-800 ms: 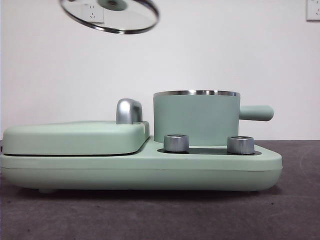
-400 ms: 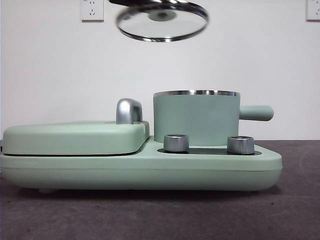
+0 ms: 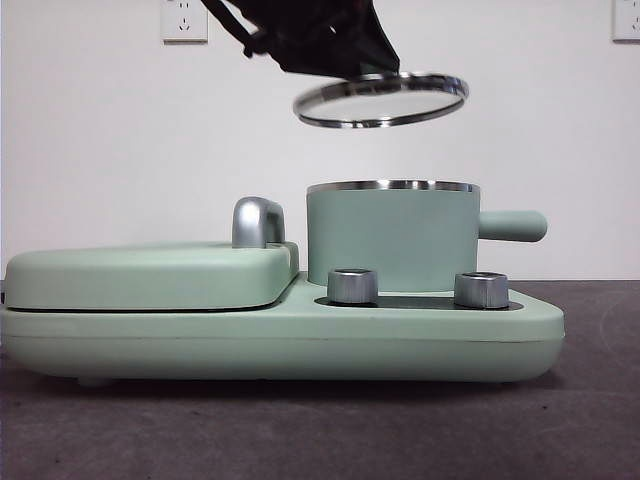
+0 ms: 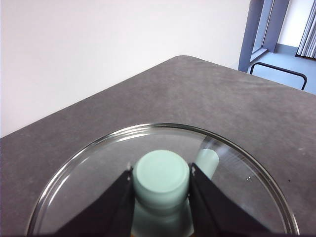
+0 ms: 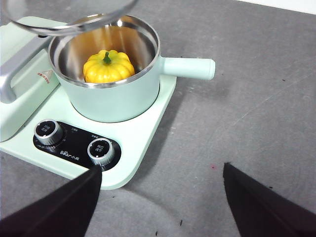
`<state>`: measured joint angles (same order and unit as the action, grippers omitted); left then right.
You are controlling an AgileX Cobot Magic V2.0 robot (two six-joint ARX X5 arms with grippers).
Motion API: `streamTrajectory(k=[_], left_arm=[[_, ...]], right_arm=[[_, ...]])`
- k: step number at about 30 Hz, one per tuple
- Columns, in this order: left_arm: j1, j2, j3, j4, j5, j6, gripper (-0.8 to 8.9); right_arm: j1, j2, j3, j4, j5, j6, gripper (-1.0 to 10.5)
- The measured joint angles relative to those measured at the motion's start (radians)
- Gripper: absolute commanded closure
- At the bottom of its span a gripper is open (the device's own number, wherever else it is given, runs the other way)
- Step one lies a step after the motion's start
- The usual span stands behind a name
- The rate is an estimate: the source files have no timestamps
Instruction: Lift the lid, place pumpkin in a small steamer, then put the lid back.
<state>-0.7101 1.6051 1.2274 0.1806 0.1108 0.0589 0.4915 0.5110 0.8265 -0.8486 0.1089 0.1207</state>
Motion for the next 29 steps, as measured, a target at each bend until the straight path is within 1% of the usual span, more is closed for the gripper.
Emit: streamTrajectory(k=[4, 7, 12, 14, 17, 19, 23, 29], left_arm=[[0.000, 0.048, 0.000, 0.054, 0.000, 0.004, 8.03], [0.000, 0.074, 0.000, 0.056, 0.000, 0.027, 8.03], [0.000, 0.097, 0.000, 0.058, 0.000, 0.031, 8.03], [0.000, 0.110, 0.000, 0.052, 0.000, 0.035, 8.03], [0.000, 0.113, 0.000, 0.030, 0.000, 0.054, 8.03], [0.000, 0.113, 0.000, 0.024, 0.000, 0.064, 8.03], [-0.001, 0.113, 0.000, 0.010, 0.044, 0.076, 8.03], [-0.001, 0.116, 0.000, 0.007, 0.045, 0.079, 8.03]], right_arm=[[0.000, 0.000, 0.000, -0.001, 0.000, 0.000, 5.7], [0.000, 0.000, 0.000, -0.008, 0.000, 0.000, 5.7], [0.000, 0.000, 0.000, -0.027, 0.002, 0.000, 5.7], [0.000, 0.000, 0.000, -0.027, 0.025, 0.001, 5.7], [0.000, 0.000, 0.000, -0.027, 0.026, 0.016, 5.7], [0.000, 0.000, 0.000, -0.027, 0.043, 0.018, 5.7], [0.000, 0.000, 0.000, -0.027, 0.046, 0.019, 5.7], [0.000, 0.000, 0.000, -0.027, 0.048, 0.020, 5.7]])
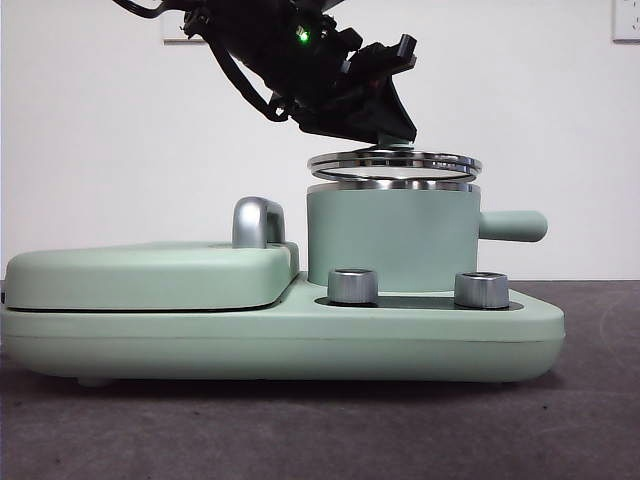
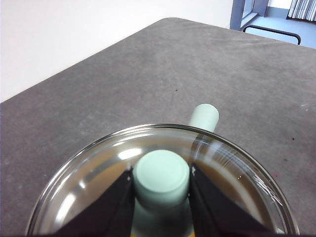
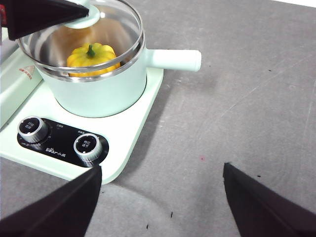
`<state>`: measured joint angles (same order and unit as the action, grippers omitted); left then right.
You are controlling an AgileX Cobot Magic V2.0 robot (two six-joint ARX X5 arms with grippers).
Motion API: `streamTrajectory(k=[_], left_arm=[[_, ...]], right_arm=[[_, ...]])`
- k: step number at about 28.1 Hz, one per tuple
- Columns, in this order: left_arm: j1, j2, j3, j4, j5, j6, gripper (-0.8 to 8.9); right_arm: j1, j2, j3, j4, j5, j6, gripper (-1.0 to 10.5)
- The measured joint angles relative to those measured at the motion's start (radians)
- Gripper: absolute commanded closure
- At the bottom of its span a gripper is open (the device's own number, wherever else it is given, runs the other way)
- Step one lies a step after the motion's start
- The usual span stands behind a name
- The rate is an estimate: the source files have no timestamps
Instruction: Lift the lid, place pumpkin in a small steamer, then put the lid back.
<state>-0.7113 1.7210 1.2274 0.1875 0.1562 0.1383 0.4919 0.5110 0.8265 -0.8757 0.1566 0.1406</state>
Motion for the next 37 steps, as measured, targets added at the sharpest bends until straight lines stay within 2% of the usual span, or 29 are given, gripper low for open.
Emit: streamTrajectory(k=[12, 25, 37], left_arm=[[0.004, 0.027, 0.001, -0.005, 0.000, 0.000, 8.03], [0.008, 0.033, 0.005, 0.014, 0.006, 0.038, 8.03], [0.013, 0.034, 0.004, 0.042, 0.050, 0.042, 8.03]], right_arm=[[0.000, 0.000, 0.000, 0.000, 0.000, 0.006, 5.7], [0.000, 0.000, 0.000, 0.000, 0.000, 0.006, 5.7], [0.000, 0.000, 0.000, 0.000, 0.005, 0.024, 5.7]])
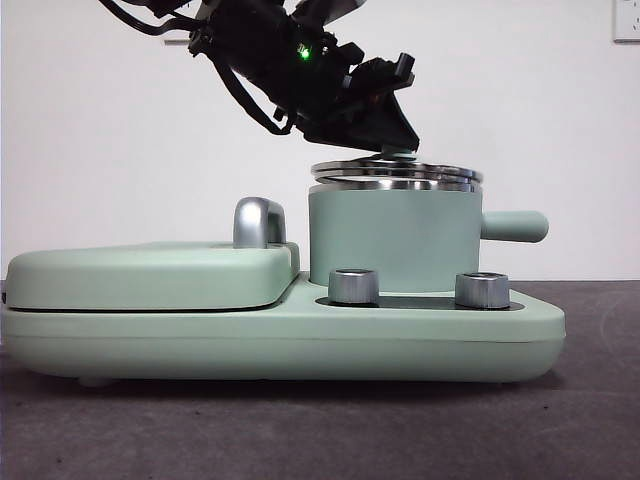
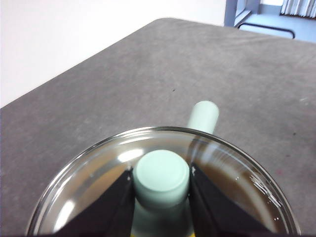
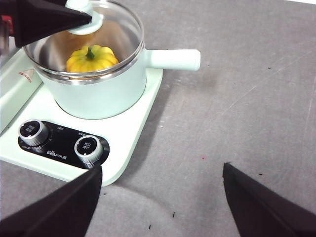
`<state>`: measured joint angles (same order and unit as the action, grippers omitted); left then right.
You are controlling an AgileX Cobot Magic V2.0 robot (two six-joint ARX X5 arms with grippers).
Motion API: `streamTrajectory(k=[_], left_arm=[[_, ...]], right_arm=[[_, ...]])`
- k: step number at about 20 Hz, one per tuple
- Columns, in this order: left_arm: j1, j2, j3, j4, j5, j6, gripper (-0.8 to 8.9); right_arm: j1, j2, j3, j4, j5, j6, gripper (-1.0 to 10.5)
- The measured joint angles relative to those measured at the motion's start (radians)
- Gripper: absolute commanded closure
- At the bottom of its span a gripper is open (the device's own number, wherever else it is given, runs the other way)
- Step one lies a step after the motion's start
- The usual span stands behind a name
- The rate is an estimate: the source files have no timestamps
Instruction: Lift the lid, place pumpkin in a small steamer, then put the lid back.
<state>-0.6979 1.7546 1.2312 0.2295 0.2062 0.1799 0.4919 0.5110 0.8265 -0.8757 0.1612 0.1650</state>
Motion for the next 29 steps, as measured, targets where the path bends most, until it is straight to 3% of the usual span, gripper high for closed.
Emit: streamTrajectory(k=[7, 12, 23, 29], left_arm=[[0.013, -0.001, -0.016, 0.034, 0.023, -0.001, 8.03], [0.024, -0.007, -0.126, 0.209, 0.029, -0.054, 8.03], [0.021, -0.013, -0.150, 0.298, 0.063, -0.091, 8.04], [0.021, -0.013, -0.150, 0.266, 0.062, -0.090, 8.04]], right_arm=[[0.000, 0.000, 0.000, 0.000, 0.000, 0.005, 5.7], [0.000, 0.000, 0.000, 0.000, 0.000, 0.008, 5.7], [0.000, 0.000, 0.000, -0.010, 0.000, 0.008, 5.7], [0.000, 0.000, 0.000, -0.032, 0.000, 0.008, 5.8]])
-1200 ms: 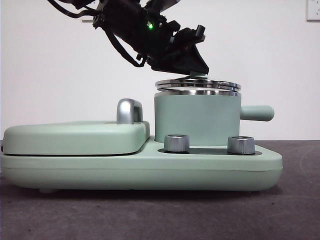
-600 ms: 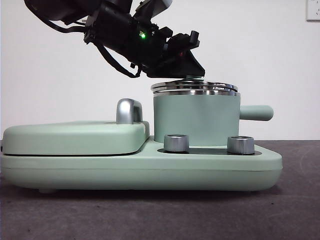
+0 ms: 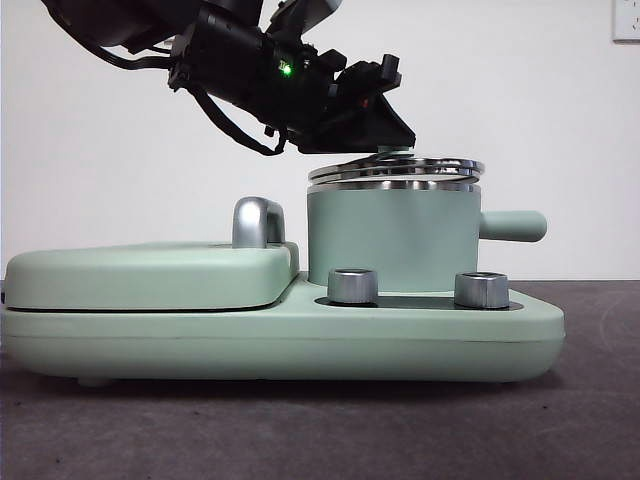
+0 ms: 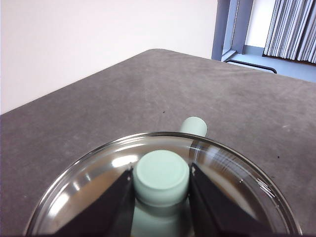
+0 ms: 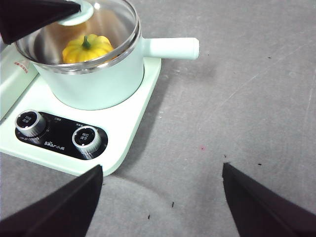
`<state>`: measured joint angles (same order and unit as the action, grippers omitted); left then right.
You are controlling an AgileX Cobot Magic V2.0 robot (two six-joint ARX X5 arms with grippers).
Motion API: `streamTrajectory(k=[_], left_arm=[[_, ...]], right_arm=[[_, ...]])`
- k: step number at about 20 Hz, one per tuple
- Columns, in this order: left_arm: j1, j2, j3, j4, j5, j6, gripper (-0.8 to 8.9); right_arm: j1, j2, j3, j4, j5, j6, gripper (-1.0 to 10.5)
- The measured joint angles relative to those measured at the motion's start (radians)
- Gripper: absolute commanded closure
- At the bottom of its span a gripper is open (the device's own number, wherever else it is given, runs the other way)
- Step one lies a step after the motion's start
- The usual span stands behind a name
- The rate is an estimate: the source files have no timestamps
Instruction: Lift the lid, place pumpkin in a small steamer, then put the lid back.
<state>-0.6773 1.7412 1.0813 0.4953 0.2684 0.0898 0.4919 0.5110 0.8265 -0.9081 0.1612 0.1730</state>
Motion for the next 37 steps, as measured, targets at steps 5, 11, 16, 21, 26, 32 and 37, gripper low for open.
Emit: streamTrajectory(k=[5, 11, 16, 21, 26, 32, 37], left_arm=[[0.000, 0.002, 0.000, 0.009, -0.002, 0.015, 8.04], [0.000, 0.019, 0.000, 0.040, -0.008, 0.022, 8.04], [0.001, 0.021, 0.000, 0.017, -0.035, 0.023, 8.04], [0.001, 0.021, 0.000, 0.011, -0.035, 0.023, 7.68], [0.001, 0.021, 0.000, 0.015, -0.035, 0.022, 5.58], [0.013, -0.039, 0.000, -0.048, -0.036, -0.066, 5.54], [0.072, -0.236, 0.002, -0.334, -0.036, -0.141, 5.55]], right_arm=[[0.000, 0.000, 0.000, -0.002, 0.000, 0.000, 5.8], [0.000, 0.000, 0.000, -0.018, 0.000, 0.000, 5.8], [0.000, 0.000, 0.000, -0.019, 0.000, 0.000, 5.8], [0.000, 0.000, 0.000, -0.019, 0.000, 0.000, 5.8], [0.000, 0.000, 0.000, -0.019, 0.000, 0.000, 5.8], [0.000, 0.000, 0.000, -0.019, 0.000, 0.000, 5.8], [0.000, 0.000, 0.000, -0.019, -0.010, 0.000, 5.8]])
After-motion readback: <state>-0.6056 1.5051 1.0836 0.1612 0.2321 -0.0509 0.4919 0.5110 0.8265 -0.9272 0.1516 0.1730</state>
